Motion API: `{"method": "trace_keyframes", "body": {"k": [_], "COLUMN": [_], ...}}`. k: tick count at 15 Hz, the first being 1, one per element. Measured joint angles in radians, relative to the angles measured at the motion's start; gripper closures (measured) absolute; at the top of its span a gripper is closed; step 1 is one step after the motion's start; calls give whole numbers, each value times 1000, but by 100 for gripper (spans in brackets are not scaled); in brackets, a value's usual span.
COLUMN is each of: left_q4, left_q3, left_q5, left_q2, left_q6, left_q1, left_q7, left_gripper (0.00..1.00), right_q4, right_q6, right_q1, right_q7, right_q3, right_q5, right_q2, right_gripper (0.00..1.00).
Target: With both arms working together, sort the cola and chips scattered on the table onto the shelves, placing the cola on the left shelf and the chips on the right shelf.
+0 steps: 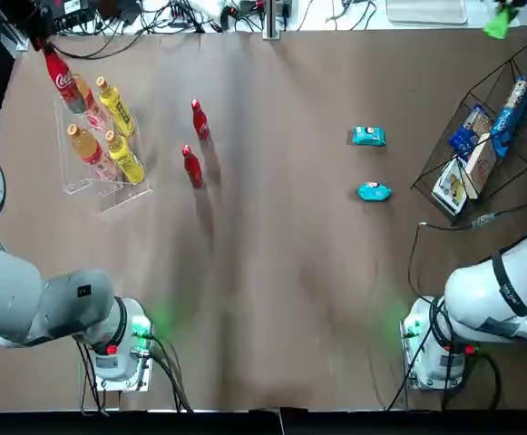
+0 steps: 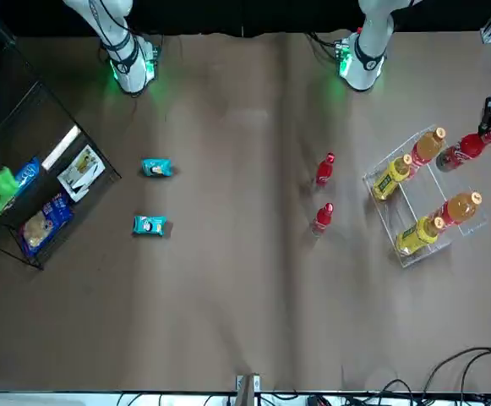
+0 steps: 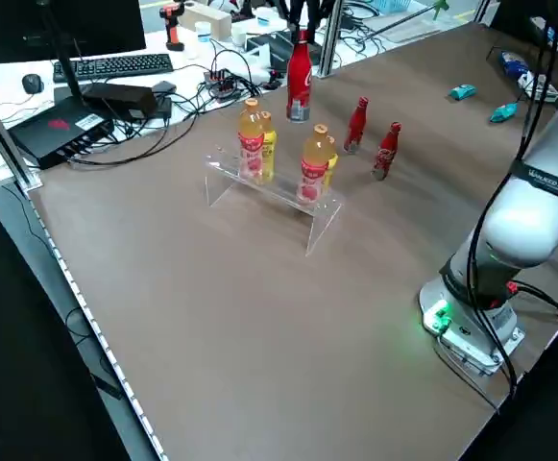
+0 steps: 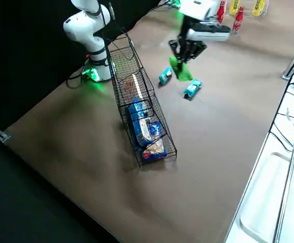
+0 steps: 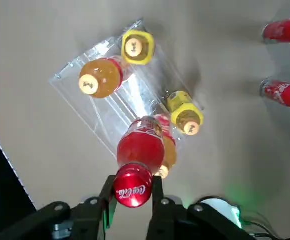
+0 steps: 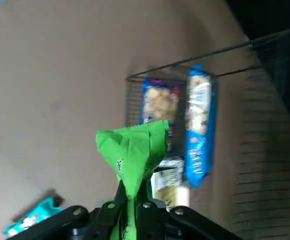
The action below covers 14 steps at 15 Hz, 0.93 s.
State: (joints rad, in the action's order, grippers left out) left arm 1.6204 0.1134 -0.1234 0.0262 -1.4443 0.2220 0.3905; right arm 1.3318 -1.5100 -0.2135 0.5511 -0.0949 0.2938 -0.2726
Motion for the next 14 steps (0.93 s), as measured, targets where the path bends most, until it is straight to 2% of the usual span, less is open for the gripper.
{"method": "trace_keyframes", "body": {"k": [4,6,14], "left_q4": [155,215,356], "left_q3": [0,-1,-2], "left_q5": [-3,-3,-4], "left_q2": [67,99,131], "left_q6": [-120,-146,-229], "left_q1": [59,75,132], "left_q7": [64,85,102], "left_gripper": [68,68,68], "right_q4": [2,2,18], "right_q6": [2,2,2], "right_q1": [-77,-100,-168], "right_q7": [-97,-97,-106], "right_q3": [1,1,1], "right_q5": [119,142,192], "right_q2": [22,27,32], "right_gripper": [90,90,90]}}
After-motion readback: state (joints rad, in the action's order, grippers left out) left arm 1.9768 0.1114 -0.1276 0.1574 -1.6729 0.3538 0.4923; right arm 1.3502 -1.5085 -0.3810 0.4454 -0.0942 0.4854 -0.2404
